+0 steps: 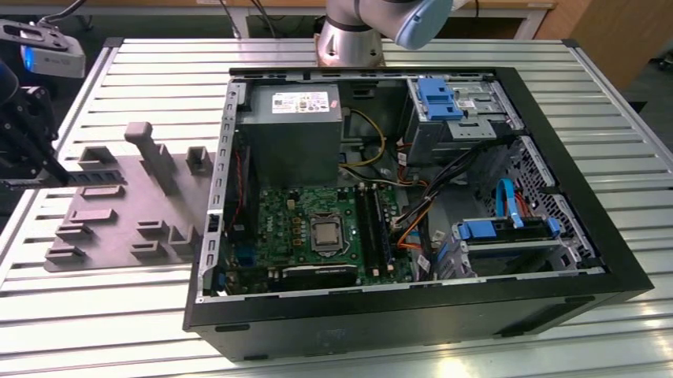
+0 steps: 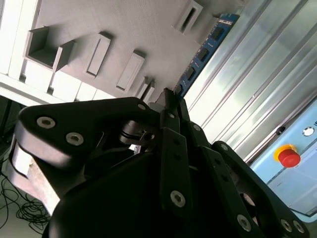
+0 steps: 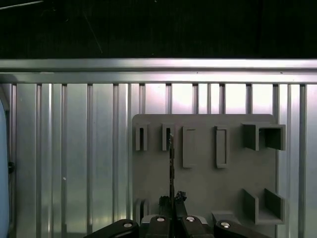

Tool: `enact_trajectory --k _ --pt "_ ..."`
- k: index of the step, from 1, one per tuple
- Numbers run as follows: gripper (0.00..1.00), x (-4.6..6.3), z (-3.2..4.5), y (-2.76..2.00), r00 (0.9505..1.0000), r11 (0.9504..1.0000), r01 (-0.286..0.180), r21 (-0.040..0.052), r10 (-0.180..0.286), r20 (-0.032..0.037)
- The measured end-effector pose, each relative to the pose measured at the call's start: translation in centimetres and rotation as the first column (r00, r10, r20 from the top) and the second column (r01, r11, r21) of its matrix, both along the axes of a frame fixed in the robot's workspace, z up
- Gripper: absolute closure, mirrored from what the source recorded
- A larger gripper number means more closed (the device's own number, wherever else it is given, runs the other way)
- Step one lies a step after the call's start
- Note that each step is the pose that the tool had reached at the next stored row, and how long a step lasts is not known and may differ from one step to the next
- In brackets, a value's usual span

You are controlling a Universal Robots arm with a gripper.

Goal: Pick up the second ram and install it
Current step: 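Pick up the second ram and move it above second insertion slot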

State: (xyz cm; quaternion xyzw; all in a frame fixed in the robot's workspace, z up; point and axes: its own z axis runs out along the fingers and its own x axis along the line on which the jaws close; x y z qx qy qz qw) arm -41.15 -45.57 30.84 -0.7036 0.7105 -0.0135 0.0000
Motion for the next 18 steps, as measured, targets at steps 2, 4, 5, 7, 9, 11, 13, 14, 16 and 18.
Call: enact_trajectory --k 2,4,5,7,9,11,13,14,16,18 --pt "0.86 0.0 0.15 0.0 1.0 1.0 0.0 0.0 0.0 0.0" --pt "0.86 0.0 0.3 0.0 1.0 1.0 0.0 -0.0001 0.0 -0.0001" --pt "0.86 0.0 0.38 0.0 1.0 1.0 0.0 0.0 0.0 0.0" --pt "0.86 0.0 0.54 0.0 1.0 1.0 0.0 0.0 0.0 0.0" --pt "0.86 0.0 0.7 0.0 1.0 1.0 0.0 -0.0001 0.0 -0.0001" --pt "0.86 0.0 0.85 0.0 1.0 1.0 0.0 0.0 0.0 -0.0001" --pt "0.86 0.0 1.01 0.0 1.0 1.0 0.0 -0.0001 0.0 0.0" --pt "0.86 0.0 1.07 0.0 1.0 1.0 0.0 0.0 0.0 0.0" --pt "0.86 0.0 1.27 0.0 1.0 1.0 0.0 -0.0001 0.0 -0.0001" --pt "0.86 0.0 1.49 0.0 1.0 1.0 0.0 -0.0001 0.0 -0.0001"
